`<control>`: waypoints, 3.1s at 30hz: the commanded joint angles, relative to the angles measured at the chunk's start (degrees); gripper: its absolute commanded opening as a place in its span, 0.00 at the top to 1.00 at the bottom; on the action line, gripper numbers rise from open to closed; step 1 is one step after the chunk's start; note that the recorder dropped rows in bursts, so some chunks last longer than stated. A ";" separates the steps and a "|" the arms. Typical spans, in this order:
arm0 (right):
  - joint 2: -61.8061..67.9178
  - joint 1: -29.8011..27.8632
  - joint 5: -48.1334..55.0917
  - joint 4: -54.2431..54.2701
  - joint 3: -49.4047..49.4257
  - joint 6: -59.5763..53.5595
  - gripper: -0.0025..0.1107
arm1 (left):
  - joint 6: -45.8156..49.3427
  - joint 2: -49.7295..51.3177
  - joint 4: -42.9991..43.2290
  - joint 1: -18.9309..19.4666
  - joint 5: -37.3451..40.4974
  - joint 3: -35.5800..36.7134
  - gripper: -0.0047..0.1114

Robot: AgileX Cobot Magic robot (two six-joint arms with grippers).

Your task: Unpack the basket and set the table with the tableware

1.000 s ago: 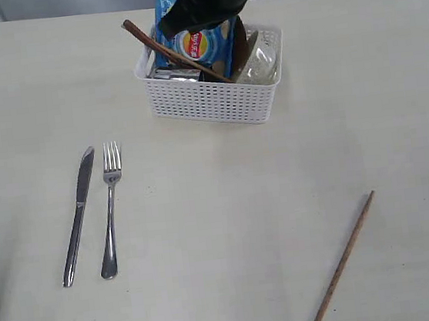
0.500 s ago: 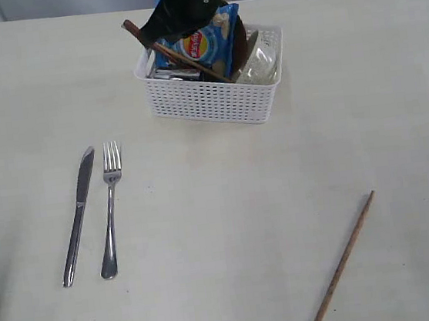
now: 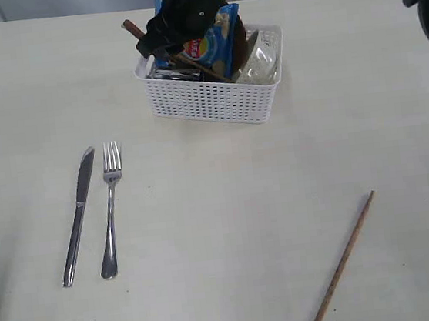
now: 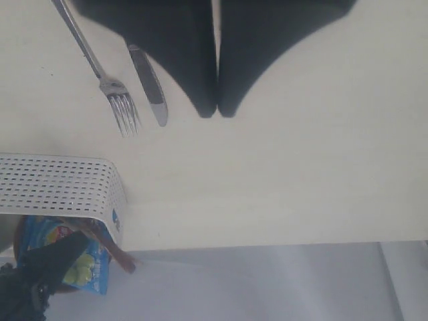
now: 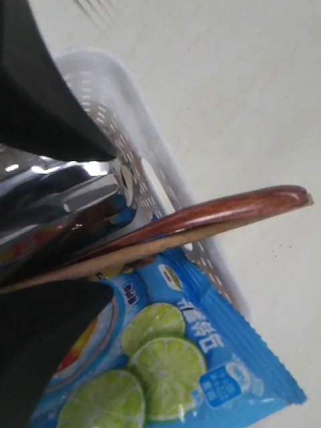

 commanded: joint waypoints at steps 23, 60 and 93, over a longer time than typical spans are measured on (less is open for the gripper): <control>-6.30 -0.08 -5.66 0.84 -0.52 0.09 0.98 | -0.24 -0.15 0.47 -0.29 -0.61 0.18 0.96; -21.06 -43.12 21.64 13.25 24.89 15.16 0.98 | -0.24 -0.15 0.47 -0.29 -0.61 0.18 0.96; -8.53 -40.14 15.57 9.81 29.56 8.33 0.57 | -0.24 -0.15 0.47 -0.29 -0.61 0.18 0.96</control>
